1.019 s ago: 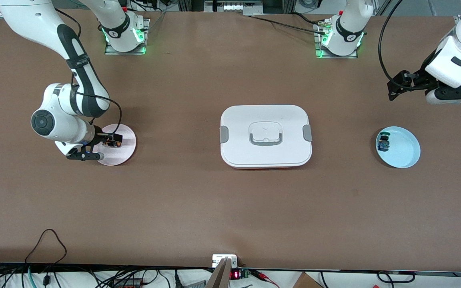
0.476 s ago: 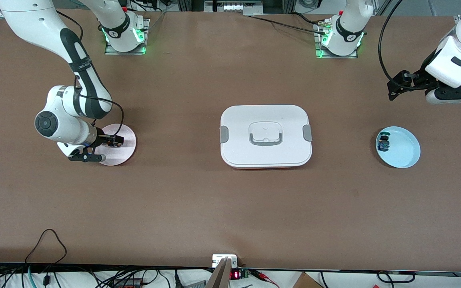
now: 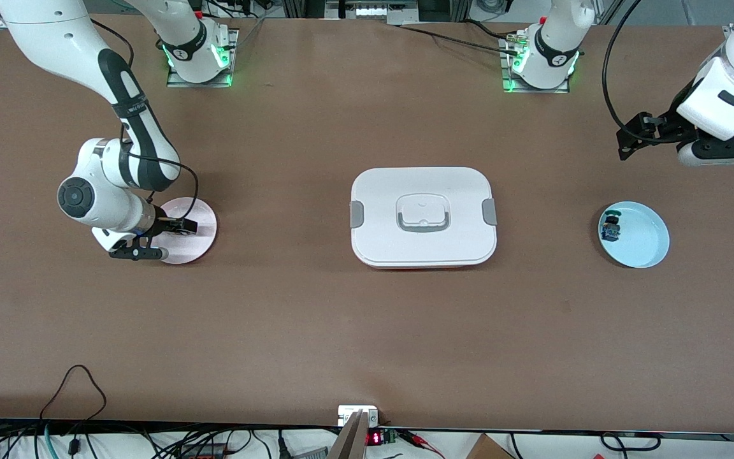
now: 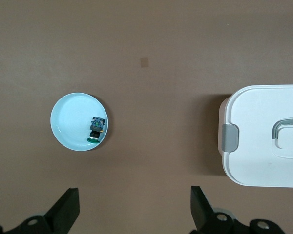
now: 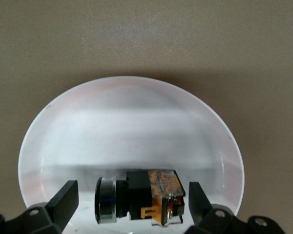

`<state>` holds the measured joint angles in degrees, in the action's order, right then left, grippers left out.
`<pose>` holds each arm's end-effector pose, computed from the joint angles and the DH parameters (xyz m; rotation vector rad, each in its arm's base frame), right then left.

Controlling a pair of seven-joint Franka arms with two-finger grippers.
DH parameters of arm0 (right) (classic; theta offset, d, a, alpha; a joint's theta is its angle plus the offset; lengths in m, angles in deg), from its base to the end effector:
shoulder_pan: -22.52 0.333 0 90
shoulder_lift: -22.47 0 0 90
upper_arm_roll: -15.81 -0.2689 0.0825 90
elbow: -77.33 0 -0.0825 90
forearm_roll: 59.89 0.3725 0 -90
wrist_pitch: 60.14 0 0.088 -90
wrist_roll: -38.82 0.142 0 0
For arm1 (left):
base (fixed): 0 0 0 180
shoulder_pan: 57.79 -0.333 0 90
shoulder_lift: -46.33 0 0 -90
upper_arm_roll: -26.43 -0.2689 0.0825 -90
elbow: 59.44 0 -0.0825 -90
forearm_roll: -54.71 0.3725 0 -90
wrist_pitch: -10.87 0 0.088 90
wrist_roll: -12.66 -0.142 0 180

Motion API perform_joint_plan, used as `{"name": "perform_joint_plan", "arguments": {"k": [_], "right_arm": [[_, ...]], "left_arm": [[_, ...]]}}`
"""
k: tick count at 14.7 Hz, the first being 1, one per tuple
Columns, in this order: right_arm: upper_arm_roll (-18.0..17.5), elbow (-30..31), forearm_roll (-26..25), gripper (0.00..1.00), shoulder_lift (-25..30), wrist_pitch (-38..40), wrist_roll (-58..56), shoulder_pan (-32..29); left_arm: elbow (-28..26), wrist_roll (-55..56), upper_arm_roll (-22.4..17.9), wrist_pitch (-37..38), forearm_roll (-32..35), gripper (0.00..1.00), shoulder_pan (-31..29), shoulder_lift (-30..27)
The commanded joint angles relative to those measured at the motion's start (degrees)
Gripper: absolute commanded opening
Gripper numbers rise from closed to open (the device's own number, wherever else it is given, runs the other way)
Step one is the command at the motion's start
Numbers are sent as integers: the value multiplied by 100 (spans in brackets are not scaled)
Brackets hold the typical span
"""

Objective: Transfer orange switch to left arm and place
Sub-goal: 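Lower the right gripper and close it on the orange switch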

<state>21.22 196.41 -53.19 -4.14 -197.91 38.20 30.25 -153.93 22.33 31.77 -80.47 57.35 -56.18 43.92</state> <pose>0.5400 0.0219 0.1236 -3.1064 0.0521 0.2098 0.5293 -0.0588 0.5310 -3.0894 -0.0714 0.0089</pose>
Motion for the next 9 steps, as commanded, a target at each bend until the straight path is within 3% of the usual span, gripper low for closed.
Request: {"name": "perform_joint_plan", "arguments": {"k": [1, 9], "right_arm": [[-5, 97, 147, 100, -2, -127, -123, -9], [-5, 141, 147, 97, -29, -127, -158, 0]], "left_arm": [[54, 53, 19, 90, 114, 100, 14, -31], [54, 62, 19, 90, 114, 100, 14, -31]]}}
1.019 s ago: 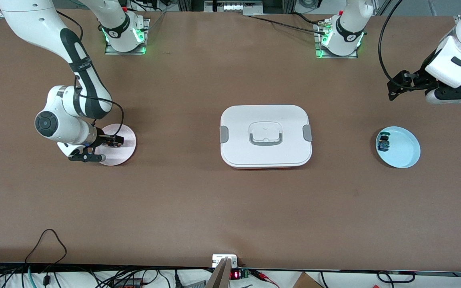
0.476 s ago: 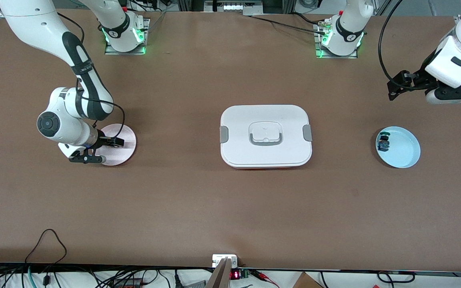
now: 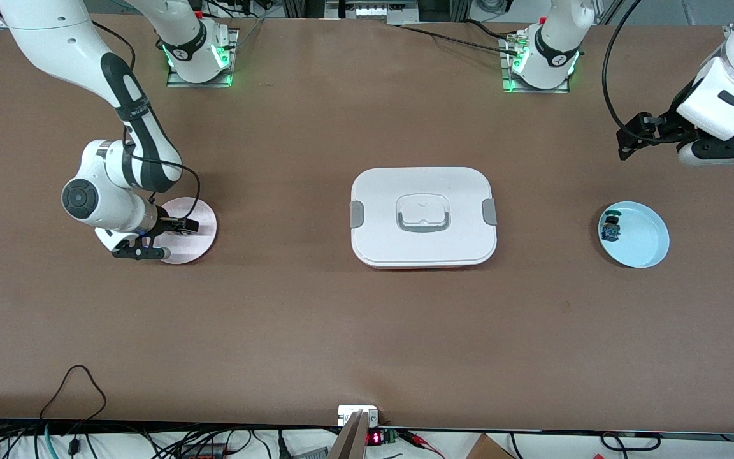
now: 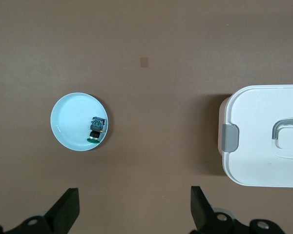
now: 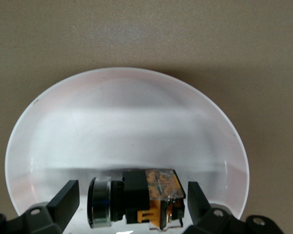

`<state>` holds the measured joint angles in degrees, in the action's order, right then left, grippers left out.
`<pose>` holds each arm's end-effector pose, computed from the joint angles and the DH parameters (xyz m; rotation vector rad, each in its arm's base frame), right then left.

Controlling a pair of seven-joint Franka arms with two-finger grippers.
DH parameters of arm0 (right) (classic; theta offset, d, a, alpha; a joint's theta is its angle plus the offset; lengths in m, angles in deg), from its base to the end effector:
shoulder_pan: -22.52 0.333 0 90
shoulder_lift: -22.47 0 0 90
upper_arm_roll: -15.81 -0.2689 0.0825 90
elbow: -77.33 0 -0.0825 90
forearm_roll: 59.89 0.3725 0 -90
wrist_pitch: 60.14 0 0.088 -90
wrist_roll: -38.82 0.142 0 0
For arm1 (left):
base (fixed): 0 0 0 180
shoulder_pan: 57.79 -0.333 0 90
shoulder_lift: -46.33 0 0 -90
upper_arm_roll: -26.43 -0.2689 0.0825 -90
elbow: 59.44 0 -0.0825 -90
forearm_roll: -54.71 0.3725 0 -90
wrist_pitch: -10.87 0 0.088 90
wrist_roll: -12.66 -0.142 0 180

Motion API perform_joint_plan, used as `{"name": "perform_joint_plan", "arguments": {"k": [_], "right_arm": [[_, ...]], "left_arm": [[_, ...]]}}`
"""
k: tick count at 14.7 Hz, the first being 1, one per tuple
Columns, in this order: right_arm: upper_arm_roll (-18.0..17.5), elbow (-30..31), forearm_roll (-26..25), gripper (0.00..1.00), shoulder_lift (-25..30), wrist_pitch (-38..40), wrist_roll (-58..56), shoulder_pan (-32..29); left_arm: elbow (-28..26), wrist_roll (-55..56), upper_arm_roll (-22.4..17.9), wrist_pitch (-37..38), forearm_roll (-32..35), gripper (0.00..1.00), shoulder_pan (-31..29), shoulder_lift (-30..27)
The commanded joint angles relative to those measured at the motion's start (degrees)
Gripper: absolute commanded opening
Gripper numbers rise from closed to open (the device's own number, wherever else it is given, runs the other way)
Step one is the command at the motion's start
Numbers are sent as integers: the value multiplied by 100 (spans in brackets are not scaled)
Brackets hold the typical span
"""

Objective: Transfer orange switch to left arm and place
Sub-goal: 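Lower the right gripper and close it on the orange switch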

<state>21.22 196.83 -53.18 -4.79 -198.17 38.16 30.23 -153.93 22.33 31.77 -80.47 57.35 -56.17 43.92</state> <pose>0.5353 0.0211 0.1153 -3.1069 0.0530 0.2316 0.5293 -0.0589 0.5310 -3.0894 -0.0711 0.0089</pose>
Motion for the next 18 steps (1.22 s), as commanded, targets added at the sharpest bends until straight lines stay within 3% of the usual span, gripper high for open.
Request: {"name": "perform_joint_plan", "arguments": {"k": [1, 2, 3, 4, 5, 7, 9, 12, 18], "right_arm": [[-5, 91, 146, 97, 36, -101, -154, -7], [-5, 100, 146, 96, 36, -101, -154, 2], [-5, 100, 146, 87, 28, -92, -154, -7], [-5, 100, 146, 75, 36, -75, -154, 2], [-5, 91, 146, 56, 36, -40, -163, 2], [-14, 82, 137, 32, 54, -22, -163, 2], [-23, 38, 137, 18, 63, -22, -163, 11], [-163, -75, 128, 6, 159, 284, -172, 2], [-190, -629, 111, 5, 563, 1163, -207, 11]], "left_arm": [[54, 53, 19, 90, 114, 100, 14, -31], [54, 53, 19, 90, 114, 100, 14, -23], [54, 53, 19, 90, 114, 100, 14, -31], [54, 62, 19, 90, 114, 100, 14, -31], [54, 53, 19, 90, 114, 100, 14, -23], [54, 53, 19, 90, 114, 100, 14, -31], [54, 53, 19, 90, 114, 100, 14, -22], [54, 53, 19, 90, 114, 100, 14, -22], [54, 53, 19, 90, 114, 100, 14, -22]]}}
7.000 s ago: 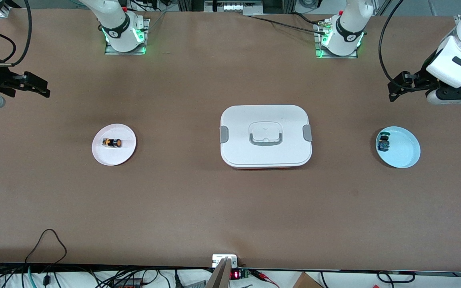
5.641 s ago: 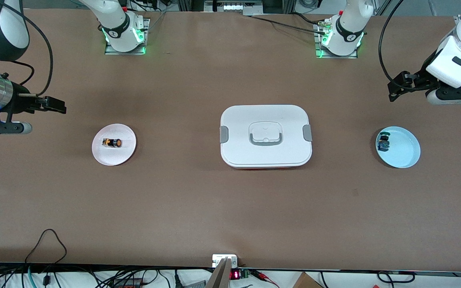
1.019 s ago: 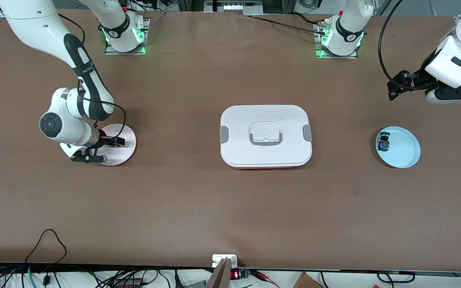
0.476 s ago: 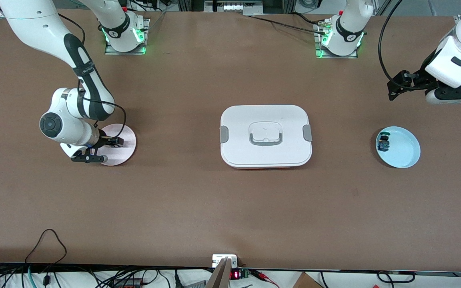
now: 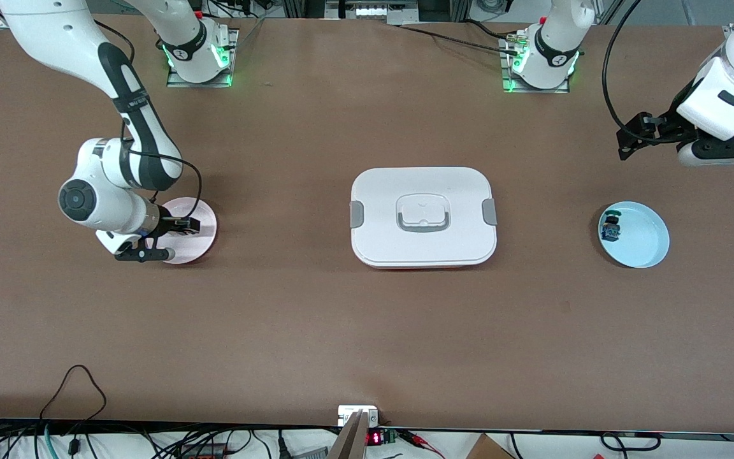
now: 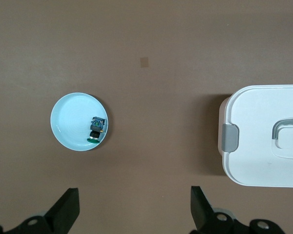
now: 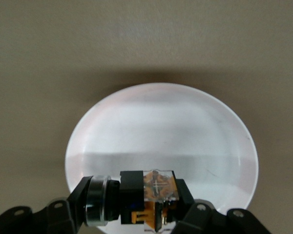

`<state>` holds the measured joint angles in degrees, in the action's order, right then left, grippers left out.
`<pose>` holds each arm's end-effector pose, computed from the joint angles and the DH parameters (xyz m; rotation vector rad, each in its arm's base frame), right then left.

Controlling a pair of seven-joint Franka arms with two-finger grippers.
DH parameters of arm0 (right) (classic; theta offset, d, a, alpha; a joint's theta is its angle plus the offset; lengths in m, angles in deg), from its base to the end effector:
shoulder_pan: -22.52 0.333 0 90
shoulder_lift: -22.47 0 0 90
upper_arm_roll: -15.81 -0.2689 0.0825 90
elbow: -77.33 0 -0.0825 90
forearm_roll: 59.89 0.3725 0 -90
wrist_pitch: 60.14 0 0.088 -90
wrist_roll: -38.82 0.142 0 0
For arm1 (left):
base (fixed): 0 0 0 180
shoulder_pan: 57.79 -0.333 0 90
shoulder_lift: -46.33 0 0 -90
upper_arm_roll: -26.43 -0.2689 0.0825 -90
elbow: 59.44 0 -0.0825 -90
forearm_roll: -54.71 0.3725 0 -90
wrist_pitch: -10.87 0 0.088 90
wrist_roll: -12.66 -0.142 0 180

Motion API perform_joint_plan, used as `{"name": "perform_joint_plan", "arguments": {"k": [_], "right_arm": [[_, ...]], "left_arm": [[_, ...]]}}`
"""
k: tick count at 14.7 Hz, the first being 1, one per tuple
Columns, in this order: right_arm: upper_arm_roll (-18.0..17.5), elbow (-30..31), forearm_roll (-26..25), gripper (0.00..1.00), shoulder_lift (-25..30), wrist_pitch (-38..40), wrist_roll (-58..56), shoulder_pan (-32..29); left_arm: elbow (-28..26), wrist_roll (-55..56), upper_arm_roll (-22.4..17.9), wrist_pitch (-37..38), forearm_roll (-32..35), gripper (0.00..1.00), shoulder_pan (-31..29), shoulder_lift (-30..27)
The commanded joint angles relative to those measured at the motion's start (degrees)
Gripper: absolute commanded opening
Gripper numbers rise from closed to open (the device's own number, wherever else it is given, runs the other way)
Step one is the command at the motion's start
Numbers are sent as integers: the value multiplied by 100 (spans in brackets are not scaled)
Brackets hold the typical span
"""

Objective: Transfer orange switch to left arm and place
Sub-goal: 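Lower the right gripper and close it on the orange switch, then lift the switch with the right gripper and carry it over the box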

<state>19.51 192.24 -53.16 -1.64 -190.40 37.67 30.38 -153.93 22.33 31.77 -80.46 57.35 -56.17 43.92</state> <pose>0.5556 0.0452 0.1644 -3.0796 -0.0209 0.2351 0.5293 -0.0589 0.5310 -3.0894 -0.0711 0.0091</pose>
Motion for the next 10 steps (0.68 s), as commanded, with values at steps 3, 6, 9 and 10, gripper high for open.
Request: {"name": "perform_joint_plan", "arguments": {"k": [3, 6, 9, 10], "right_arm": [[-141, -574, 118, 5, 459, 896, -237, 5], [-273, -1206, 109, 5, 486, 1406, -237, 14], [-422, -1734, 118, 5, 547, 1968, -368, 14], [-545, -1814, 153, 5, 634, 2031, -708, 5]], "left_arm": [[54, 53, 19, 90, 114, 100, 14, -23], [54, 53, 19, 90, 114, 100, 14, -23], [54, 53, 19, 90, 114, 100, 5, -23], [54, 53, 19, 90, 114, 100, 5, -23]]}}
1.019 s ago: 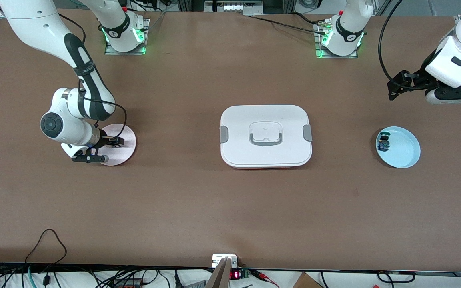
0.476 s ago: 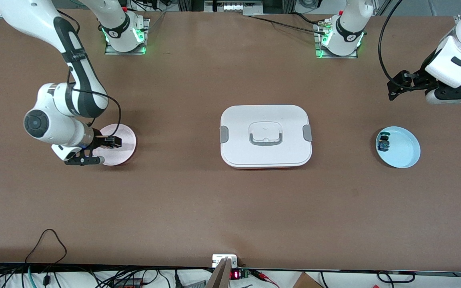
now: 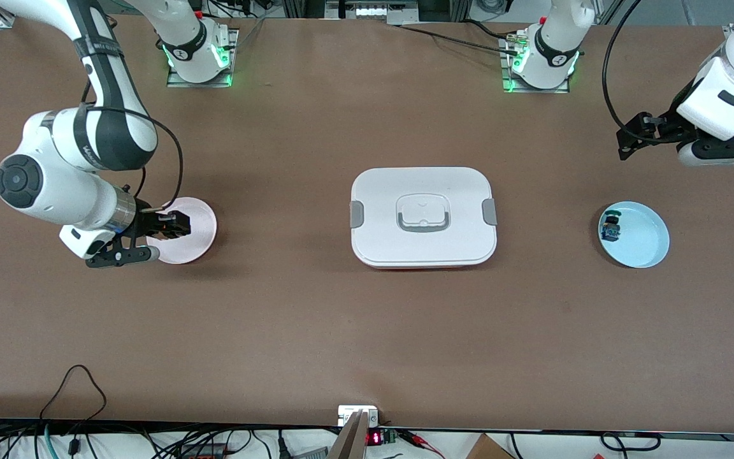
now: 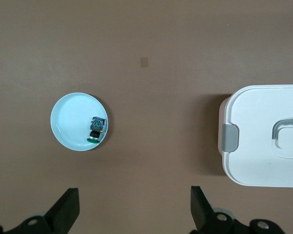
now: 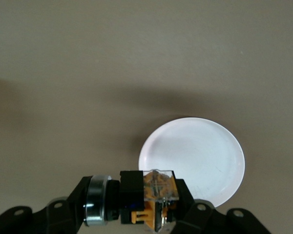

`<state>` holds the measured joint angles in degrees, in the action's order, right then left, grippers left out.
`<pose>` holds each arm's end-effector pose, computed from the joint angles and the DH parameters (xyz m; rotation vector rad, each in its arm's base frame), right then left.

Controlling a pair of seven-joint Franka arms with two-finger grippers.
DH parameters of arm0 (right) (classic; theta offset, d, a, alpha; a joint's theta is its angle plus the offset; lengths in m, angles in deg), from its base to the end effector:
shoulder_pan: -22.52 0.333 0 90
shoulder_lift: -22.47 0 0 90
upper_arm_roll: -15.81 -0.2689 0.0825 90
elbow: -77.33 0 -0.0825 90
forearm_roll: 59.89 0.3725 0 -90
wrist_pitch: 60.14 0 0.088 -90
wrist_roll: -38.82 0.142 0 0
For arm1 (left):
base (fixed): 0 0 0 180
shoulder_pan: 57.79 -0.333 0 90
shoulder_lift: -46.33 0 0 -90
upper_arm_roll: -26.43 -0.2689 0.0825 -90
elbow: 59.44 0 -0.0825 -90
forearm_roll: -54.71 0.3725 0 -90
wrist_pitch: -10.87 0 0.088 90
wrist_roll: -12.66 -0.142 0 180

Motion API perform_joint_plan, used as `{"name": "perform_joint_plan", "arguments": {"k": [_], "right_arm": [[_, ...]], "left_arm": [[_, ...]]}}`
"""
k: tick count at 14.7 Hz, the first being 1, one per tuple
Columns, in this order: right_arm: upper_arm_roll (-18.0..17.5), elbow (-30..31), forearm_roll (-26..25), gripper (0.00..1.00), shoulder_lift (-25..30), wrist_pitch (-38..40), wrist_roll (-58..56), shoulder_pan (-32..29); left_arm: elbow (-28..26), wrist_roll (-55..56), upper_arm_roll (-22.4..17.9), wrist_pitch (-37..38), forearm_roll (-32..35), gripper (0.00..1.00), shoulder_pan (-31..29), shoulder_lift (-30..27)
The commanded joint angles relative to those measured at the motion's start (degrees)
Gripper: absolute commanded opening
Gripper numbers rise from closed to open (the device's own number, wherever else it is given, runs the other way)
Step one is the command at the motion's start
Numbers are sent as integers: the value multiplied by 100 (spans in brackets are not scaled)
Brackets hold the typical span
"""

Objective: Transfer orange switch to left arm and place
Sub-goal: 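Lift the switch with the right gripper and carry it over the box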

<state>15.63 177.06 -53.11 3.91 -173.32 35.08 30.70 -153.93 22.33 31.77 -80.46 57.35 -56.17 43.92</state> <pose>0.5982 0.0993 0.3091 -3.0247 -0.2419 0.1419 0.5293 -0.0589 0.5310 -3.0894 -0.0711 0.0091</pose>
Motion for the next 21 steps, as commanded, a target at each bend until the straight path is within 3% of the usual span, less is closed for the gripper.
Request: {"name": "perform_joint_plan", "arguments": {"k": [1, 6, 8, 12, 15, 21], "right_arm": [[-271, -384, 175, 5, 159, 332, -775, -36], [-992, -604, 332, 3, 502, 358, -997, -45], [-1046, -596, 875, 3, 590, 481, -1146, -36], [-1116, -587, 1465, 1, 704, 726, -2305, -19], [-1116, -569, 2439, 0, 704, 938, -3621, -28], [-1344, -569, 3723, 0, 635, 782, -5574, 104]], "left_arm": [[54, 53, 19, 90, 106, 100, -4, -23], [54, 53, 19, 90, 106, 100, -12, -23], [54, 53, 19, 90, 105, 100, -12, -23], [54, 53, 19, 90, 105, 100, -12, -23], [54, 53, 19, 90, 105, 100, -21, -23], [54, 53, 19, 90, 97, 100, -21, -23]]}}
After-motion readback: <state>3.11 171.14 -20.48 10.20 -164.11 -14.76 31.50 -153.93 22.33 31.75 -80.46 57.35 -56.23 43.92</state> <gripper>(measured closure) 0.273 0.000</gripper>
